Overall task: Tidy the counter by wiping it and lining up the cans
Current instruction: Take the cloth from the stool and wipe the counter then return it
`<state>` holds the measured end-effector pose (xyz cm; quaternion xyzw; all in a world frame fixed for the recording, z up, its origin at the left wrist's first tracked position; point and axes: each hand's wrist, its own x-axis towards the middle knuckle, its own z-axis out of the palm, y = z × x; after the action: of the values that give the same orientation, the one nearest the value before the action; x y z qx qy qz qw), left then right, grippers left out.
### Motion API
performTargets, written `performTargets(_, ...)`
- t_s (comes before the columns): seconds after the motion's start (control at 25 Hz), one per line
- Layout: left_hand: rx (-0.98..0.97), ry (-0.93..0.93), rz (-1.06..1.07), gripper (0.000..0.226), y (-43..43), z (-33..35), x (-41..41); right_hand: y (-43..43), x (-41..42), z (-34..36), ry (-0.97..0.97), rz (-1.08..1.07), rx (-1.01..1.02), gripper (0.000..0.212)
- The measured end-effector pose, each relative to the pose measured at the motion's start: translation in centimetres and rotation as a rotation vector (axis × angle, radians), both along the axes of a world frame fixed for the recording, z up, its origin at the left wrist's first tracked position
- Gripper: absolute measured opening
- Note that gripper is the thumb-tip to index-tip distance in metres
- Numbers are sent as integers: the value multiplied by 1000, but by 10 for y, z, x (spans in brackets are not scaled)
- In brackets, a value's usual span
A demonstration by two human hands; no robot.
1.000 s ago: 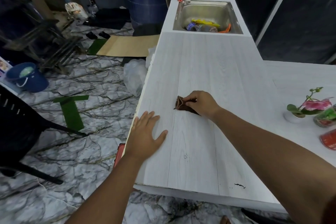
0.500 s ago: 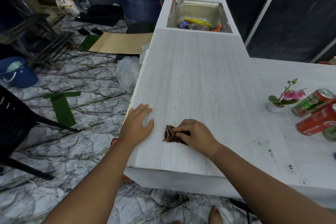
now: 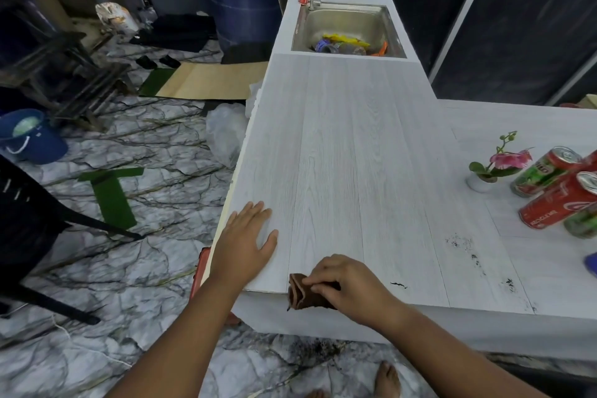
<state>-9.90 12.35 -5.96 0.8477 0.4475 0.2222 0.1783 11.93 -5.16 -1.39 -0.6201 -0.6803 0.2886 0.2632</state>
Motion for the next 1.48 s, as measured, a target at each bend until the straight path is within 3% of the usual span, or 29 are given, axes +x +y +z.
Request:
performTargets(0.12, 0, -5, 5, 52, 2, 3, 0, 30, 15, 11, 63, -87, -4, 24)
performTargets(0.36, 7, -10, 1, 51, 1, 4, 1, 92, 46, 20, -42, -179, -3, 25)
performTargets(0.6, 17, 0, -6, 51, 4, -1, 2, 33, 23, 3, -110, -73, 63, 25)
performTargets(0.72, 28, 1, -12, 51, 4, -4, 1, 12, 15, 2, -58, -82, 21, 23)
performTargets(0.84, 39, 15, 7, 51, 4, -3, 4, 16, 25, 16, 140, -227, -11, 22)
performTargets(0.96, 37, 55, 29, 62, 0, 0, 10, 18, 68, 38, 256, -431, 57, 23)
performTargets(1.16, 27, 115, 34, 72, -28, 5, 51, -25, 172, 49, 161, -697, 92, 23)
performTargets(1.48, 22, 163, 49, 70, -52, -3, 102, -23, 285, 30, -39, -666, 21, 22)
